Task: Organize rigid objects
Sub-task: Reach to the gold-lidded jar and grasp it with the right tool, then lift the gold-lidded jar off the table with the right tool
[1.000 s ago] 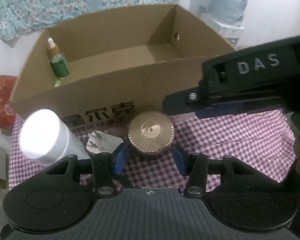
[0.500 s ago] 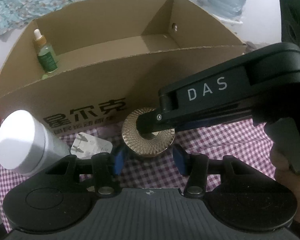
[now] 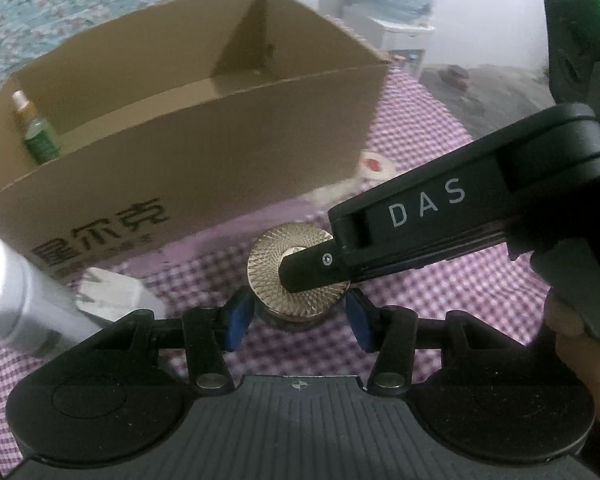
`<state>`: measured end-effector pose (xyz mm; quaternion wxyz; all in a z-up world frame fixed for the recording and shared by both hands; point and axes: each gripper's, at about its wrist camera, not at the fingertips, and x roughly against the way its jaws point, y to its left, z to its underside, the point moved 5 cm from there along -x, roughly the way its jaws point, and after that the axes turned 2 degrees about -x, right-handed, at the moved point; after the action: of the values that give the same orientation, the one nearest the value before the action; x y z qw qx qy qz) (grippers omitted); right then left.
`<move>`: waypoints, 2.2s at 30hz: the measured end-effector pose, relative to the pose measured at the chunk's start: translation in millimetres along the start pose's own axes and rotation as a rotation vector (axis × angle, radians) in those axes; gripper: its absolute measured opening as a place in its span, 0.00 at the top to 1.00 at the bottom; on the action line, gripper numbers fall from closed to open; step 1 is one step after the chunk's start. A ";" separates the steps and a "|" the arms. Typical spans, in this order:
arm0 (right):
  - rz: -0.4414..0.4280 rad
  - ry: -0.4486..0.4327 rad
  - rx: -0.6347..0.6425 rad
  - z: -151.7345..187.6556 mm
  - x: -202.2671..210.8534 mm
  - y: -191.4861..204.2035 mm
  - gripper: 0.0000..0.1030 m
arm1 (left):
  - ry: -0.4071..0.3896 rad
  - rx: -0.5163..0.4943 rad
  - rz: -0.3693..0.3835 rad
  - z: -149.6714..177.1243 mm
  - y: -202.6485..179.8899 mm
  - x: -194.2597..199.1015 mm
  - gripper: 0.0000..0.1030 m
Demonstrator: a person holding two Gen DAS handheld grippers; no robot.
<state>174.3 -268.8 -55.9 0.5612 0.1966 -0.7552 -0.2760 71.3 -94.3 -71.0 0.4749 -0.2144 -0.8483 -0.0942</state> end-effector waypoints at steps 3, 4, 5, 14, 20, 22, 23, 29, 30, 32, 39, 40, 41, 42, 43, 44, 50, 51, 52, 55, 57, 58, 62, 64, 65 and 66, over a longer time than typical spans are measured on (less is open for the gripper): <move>0.012 -0.011 -0.023 4.8 7.5 -7.9 0.55 | -0.001 -0.030 0.023 0.7 -13.0 2.2 0.51; 0.015 -0.015 -0.032 7.4 10.7 -11.0 0.55 | -0.001 -0.040 0.028 1.1 -16.6 2.1 0.51; 0.017 -0.018 -0.040 9.5 13.0 -13.4 0.55 | -0.001 -0.049 0.033 1.8 -19.8 2.9 0.51; 0.007 -0.040 -0.074 18.1 21.4 -22.5 0.55 | 0.008 -0.060 0.050 6.3 -31.0 3.2 0.52; -0.006 -0.073 -0.086 16.3 30.0 -26.2 0.55 | 0.006 -0.062 0.051 2.5 -30.1 4.5 0.50; -0.008 -0.071 -0.091 16.0 29.4 -27.5 0.55 | 0.008 -0.053 0.054 2.0 -29.0 4.2 0.49; -0.008 -0.069 -0.093 16.2 28.7 -28.0 0.55 | 0.010 -0.048 0.056 0.9 -28.0 3.1 0.48; -0.013 -0.062 -0.105 16.9 23.7 -29.2 0.55 | 0.011 -0.041 0.058 0.2 -26.9 2.3 0.46; -0.014 -0.059 -0.107 17.1 22.8 -29.9 0.55 | 0.010 -0.043 0.057 -2.9 -25.9 -0.8 0.46; -0.015 -0.052 -0.114 17.7 20.5 -31.4 0.55 | 0.007 -0.045 0.055 -4.1 -26.8 -2.9 0.46; -0.016 -0.041 -0.135 18.1 16.2 -35.6 0.55 | 0.005 -0.038 0.050 -7.7 -27.6 -8.6 0.45; -0.016 -0.039 -0.137 17.9 15.7 -35.9 0.55 | 0.005 -0.034 0.051 -7.0 -27.7 -8.3 0.45; -0.016 -0.038 -0.138 17.9 15.2 -36.4 0.55 | 0.006 -0.031 0.051 -7.8 -27.6 -8.7 0.45; -0.018 -0.037 -0.140 17.8 14.7 -36.7 0.54 | 0.006 -0.027 0.050 -7.3 -27.6 -8.4 0.45; -0.020 -0.038 -0.142 17.7 14.4 -37.0 0.54 | 0.006 -0.024 0.049 -7.5 -27.5 -8.8 0.45; -0.022 -0.038 -0.144 17.6 14.3 -37.2 0.54 | 0.006 -0.022 0.048 -7.7 -27.5 -8.9 0.45; -0.020 -0.040 -0.141 17.0 14.2 -36.8 0.54 | 0.008 -0.025 0.043 -9.3 -25.7 -8.5 0.46; -0.019 -0.040 -0.139 17.3 14.1 -36.2 0.54 | 0.008 -0.027 0.041 -12.1 -24.2 -10.6 0.46; -0.017 -0.040 -0.138 17.4 14.1 -35.8 0.54 | 0.008 -0.028 0.039 -12.1 -24.2 -10.3 0.46; -0.016 -0.038 -0.136 17.9 13.9 -34.7 0.55 | 0.008 -0.027 0.037 -13.0 -23.8 -9.5 0.46; -0.016 -0.038 -0.136 17.8 14.0 -34.4 0.55 | 0.009 -0.027 0.038 -14.3 -22.7 -9.6 0.47; -0.016 -0.038 -0.136 17.9 14.0 -34.3 0.55 | 0.009 -0.026 0.037 -14.1 -22.6 -7.9 0.47; -0.016 -0.037 -0.135 18.6 14.8 -31.7 0.55 | 0.006 -0.025 0.034 -14.9 -21.8 -5.2 0.47; -0.016 -0.038 -0.131 18.9 15.6 -30.6 0.54 | 0.003 -0.024 0.033 -15.2 -21.1 -4.3 0.47; -0.016 -0.038 -0.129 18.7 16.0 -29.9 0.55 | 0.001 -0.024 0.032 -15.9 -21.0 -3.9 0.47; -0.016 -0.040 -0.128 18.7 16.7 -29.0 0.55 | -0.001 -0.022 0.031 -17.1 -21.5 -3.7 0.47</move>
<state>151.1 -297.6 -66.1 0.5553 0.1608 -0.7455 -0.3318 76.3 -120.7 -64.2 0.4736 -0.2329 -0.8440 -0.0962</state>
